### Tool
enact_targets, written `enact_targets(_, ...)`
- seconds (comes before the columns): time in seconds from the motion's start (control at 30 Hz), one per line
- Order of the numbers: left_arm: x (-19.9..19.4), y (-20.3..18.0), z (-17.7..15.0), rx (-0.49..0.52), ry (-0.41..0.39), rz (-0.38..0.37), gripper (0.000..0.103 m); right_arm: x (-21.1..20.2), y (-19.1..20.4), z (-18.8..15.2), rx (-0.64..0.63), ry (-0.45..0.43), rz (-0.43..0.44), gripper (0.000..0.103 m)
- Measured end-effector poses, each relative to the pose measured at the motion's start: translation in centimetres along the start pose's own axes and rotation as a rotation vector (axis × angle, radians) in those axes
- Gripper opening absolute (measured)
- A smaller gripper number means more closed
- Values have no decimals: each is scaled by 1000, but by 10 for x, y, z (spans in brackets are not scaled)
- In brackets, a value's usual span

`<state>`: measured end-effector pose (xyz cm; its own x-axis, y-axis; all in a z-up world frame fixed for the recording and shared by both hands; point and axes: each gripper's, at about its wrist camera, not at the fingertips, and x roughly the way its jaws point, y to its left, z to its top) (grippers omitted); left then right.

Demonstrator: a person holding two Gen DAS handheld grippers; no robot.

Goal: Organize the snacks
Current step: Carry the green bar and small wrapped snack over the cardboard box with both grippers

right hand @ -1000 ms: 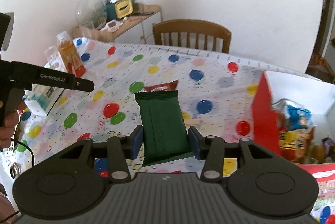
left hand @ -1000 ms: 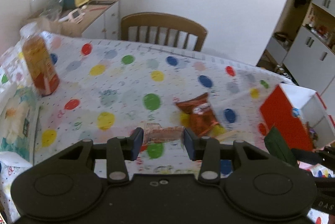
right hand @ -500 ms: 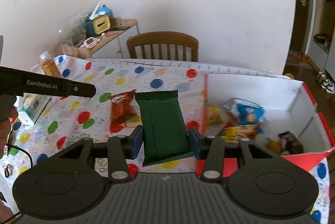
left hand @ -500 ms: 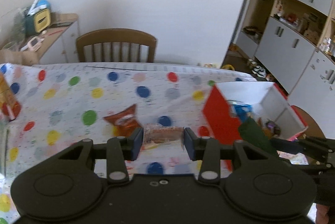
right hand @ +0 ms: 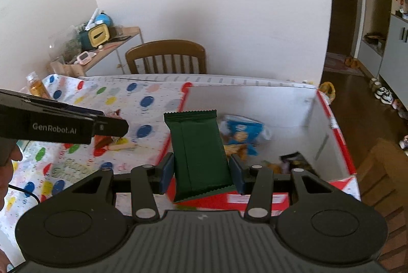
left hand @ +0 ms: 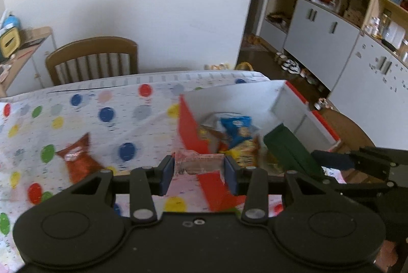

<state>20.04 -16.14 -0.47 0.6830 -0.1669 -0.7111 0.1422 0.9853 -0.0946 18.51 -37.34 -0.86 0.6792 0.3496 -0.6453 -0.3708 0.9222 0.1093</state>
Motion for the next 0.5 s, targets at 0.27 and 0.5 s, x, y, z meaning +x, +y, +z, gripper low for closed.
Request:
enact_targets(0.27, 32, -54, 7, 56, 51, -26, 40, 8, -51, 0, 14, 17, -59, 46)
enact_targets(0.5, 67, -77, 17, 90, 97, -5, 40, 33, -90, 6, 25, 51, -104, 46)
